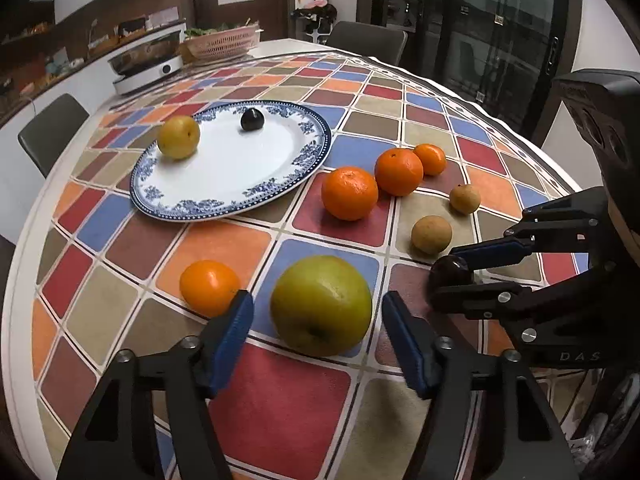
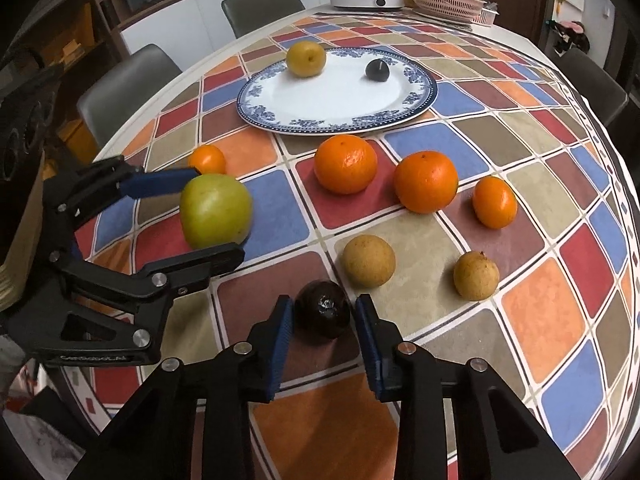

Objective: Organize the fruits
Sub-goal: 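Grasp the green apple with the left tool while the right tool grasps the second dark plum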

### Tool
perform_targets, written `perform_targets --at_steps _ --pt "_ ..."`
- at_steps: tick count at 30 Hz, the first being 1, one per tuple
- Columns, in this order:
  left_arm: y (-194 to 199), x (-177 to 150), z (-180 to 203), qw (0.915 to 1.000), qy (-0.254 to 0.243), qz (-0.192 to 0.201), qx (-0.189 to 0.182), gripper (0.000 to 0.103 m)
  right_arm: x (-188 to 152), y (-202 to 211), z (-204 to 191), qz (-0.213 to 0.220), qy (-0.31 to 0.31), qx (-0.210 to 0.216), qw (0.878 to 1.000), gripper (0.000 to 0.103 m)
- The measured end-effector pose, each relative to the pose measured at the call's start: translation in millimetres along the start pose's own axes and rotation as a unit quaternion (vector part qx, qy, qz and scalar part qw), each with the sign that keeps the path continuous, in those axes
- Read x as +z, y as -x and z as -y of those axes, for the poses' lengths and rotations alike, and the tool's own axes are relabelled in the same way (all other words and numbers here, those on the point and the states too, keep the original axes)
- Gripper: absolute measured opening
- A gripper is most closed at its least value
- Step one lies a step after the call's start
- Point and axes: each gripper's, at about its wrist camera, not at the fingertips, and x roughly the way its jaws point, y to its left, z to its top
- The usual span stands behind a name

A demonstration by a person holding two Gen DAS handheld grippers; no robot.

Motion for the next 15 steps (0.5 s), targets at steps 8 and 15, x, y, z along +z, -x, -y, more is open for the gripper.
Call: perform_targets --at_steps 8,15 --pt "2.6 -1.3 2.7 0.9999 0.012 -0.004 0.0 0.049 -1.2 1.7 -0.9 0.001 0.0 0.005 1.0 0.028" --pt "13.0 -4.5 7.2 0.9998 0.02 -0.002 0.005 0.049 -0.8 12.9 -4.0 0.015 0.004 0.009 1.0 0.028"
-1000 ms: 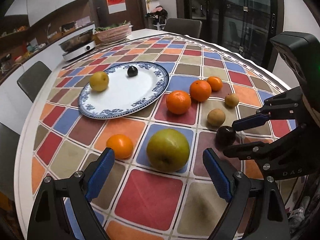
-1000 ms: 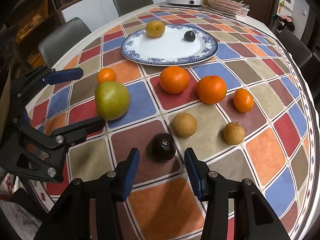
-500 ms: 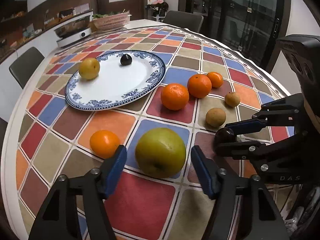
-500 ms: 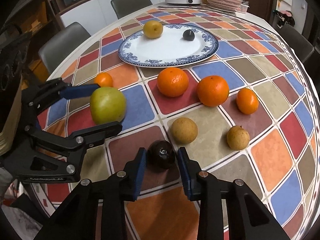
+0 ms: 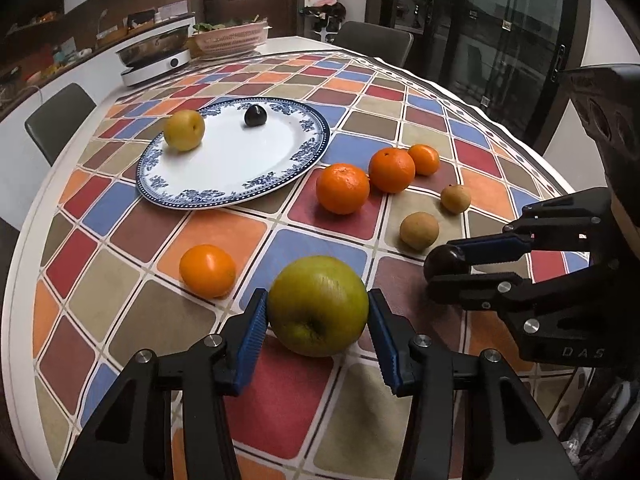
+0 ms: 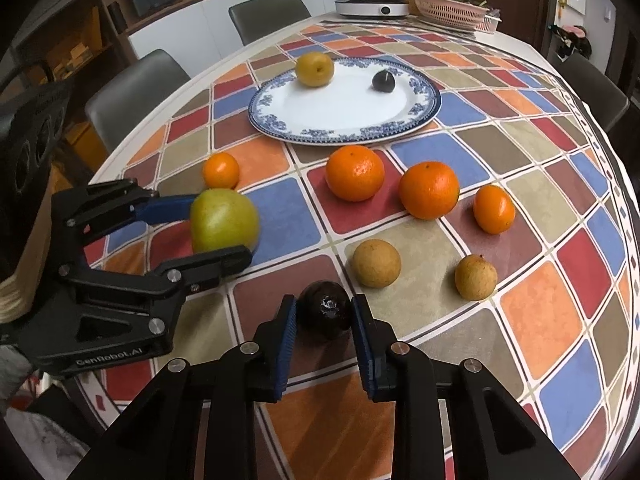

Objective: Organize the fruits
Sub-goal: 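Grasp the green apple with the left tool while the right tool grasps the second dark plum, then carry the apple in the left tool while the right tool carries the plum to the plate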

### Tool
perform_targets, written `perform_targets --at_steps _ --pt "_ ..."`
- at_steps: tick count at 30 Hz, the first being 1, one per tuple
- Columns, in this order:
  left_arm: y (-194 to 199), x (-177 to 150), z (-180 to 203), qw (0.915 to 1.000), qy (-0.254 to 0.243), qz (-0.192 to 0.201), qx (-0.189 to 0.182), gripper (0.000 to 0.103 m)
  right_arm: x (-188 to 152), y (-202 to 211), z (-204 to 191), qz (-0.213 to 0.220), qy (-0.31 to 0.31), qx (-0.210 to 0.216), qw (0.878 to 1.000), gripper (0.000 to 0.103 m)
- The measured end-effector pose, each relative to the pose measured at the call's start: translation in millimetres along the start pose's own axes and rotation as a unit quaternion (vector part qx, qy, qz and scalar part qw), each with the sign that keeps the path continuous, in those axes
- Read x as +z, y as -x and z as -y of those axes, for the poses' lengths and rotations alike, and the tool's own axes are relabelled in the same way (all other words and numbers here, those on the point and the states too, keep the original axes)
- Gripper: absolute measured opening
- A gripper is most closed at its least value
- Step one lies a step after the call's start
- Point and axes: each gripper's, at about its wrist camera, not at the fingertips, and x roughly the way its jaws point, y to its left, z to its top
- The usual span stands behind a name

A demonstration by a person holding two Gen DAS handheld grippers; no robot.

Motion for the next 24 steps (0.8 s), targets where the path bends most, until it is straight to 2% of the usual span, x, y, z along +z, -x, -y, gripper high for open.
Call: perform_targets --at_steps 10,24 --pt "27.8 4.6 6.0 0.9995 0.012 0.029 0.009 0.049 5.1 24.2 -3.5 0.034 0.006 0.002 0.999 0.028" --pt "68.7 25.7 10.3 0.9959 0.022 0.082 0.032 0.049 23.0 69.2 -6.3 0.104 0.022 -0.009 0.994 0.028"
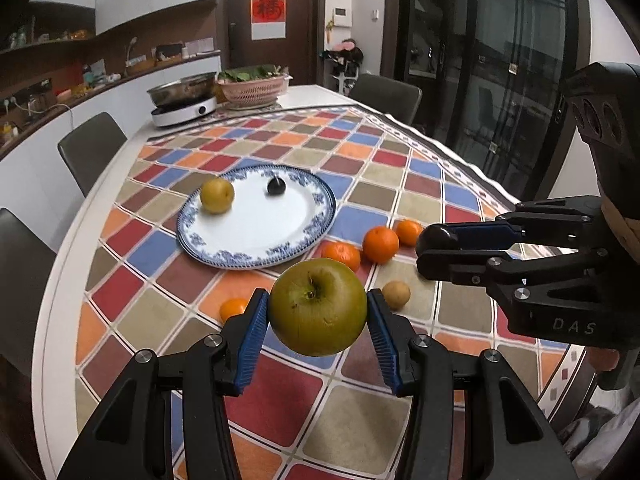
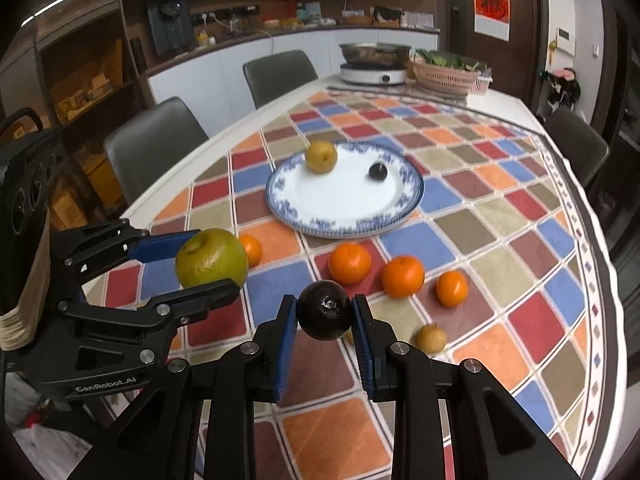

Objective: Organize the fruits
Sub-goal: 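Carry the apple in the left tool while the right tool carries the plum to the plate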

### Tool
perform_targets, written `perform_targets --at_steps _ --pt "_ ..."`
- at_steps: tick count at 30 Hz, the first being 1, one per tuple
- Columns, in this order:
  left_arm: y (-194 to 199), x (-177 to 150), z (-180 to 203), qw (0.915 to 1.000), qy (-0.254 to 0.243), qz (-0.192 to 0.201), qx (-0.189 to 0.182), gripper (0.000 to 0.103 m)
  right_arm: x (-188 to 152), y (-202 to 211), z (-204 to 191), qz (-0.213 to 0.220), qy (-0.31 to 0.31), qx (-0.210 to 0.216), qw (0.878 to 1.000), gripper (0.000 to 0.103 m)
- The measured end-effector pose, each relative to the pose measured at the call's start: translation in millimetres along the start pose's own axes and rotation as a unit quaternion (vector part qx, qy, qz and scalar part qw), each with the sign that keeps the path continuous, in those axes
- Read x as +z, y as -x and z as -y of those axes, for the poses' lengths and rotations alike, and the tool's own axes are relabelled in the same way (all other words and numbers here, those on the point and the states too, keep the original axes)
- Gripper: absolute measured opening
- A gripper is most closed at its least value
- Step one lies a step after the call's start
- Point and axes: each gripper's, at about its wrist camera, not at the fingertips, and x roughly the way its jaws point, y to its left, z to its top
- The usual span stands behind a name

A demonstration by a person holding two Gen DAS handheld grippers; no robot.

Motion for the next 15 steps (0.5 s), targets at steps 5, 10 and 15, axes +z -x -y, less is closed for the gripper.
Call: perform_targets --at_steps 5,10,15 --pt "7.5 13.3 -5.8 0.9998 0.005 0.019 0.011 0.049 15.2 8.2 0.5 0.023 0.007 0.0 1.0 0.028" --pt "12.7 30.2 -12.1 0.999 0.005 0.04 0.02 0.049 31.8 10.6 1.8 0.04 0.015 0.003 0.999 0.028" --pt "9.4 46.6 -19.2 0.9981 0.004 0.054 0.028 0.049 49.8 10.0 7.0 0.055 0.016 0.004 0.998 0.028"
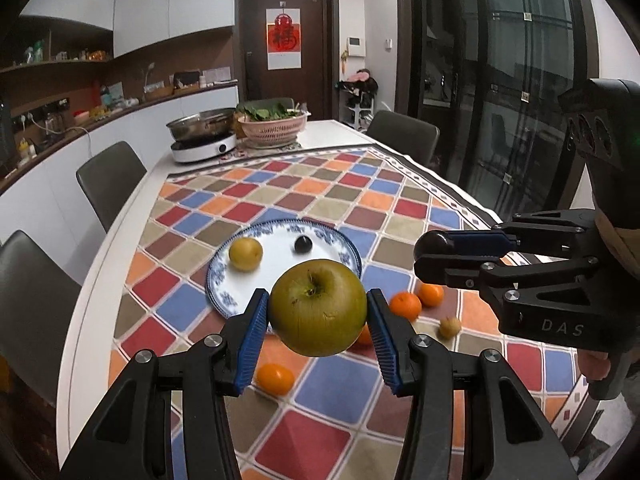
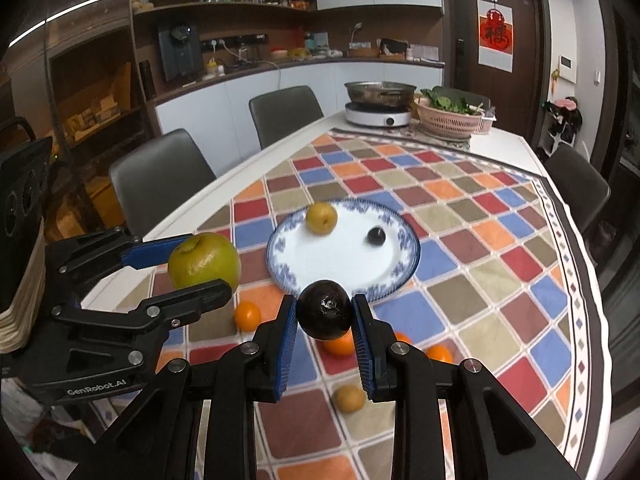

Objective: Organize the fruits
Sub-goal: 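Carry the apple in the left tool while the right tool carries the plum to the plate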

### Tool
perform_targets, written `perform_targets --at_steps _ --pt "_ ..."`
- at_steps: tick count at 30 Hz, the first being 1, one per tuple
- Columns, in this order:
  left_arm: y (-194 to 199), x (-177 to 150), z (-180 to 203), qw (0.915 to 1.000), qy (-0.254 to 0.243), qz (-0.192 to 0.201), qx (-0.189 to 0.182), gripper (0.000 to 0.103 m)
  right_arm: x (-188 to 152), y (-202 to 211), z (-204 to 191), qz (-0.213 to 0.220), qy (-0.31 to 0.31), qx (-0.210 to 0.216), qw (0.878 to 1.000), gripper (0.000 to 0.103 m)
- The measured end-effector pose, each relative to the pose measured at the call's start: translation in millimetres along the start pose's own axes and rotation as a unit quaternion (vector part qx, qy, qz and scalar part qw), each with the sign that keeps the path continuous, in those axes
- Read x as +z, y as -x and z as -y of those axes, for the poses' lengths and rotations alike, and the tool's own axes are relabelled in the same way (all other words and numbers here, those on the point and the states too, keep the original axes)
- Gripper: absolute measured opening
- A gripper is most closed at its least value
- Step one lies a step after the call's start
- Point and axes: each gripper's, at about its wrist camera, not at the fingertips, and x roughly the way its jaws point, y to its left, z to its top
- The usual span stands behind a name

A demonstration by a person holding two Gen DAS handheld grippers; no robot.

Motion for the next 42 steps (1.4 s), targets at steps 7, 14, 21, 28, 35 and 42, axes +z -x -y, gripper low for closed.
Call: perform_targets --at_steps 7,14,21,28,35,42 --pt "-13.8 12.7 -8.9 1.0 0.006 0.005 0.002 0.049 22.3 -8.3 5.2 0.011 0.015 -0.008 1.0 0.028" --pt "-33.9 24.3 -19.8 0.9999 0.012 0.002 0.003 0.049 39.8 -26.3 10.6 0.013 0.024 -0.007 1.0 0.028" --pt "-67.6 35.8 -39.4 0.9995 0.029 -0.012 0.002 0.049 55.1 -59.2 17.2 0.0 0.031 -0.004 1.0 0.028" --pt "-101.3 38.9 -56.6 0.9982 0.047 -0.036 0.007 0.049 66.4 -99.0 28.9 -0.027 0.03 0.001 0.999 0.028" --pt "-137.5 34.7 -64.8 0.9964 0.048 -0.07 0.007 0.049 71.4 -138.0 43.3 -0.067 0.027 -0.001 0.997 0.028" --pt "-169.0 36.7 -58.1 0.9952 0.029 -0.093 0.001 0.049 67.7 -176.3 58.9 -0.119 0.029 -0.004 0.992 0.028"
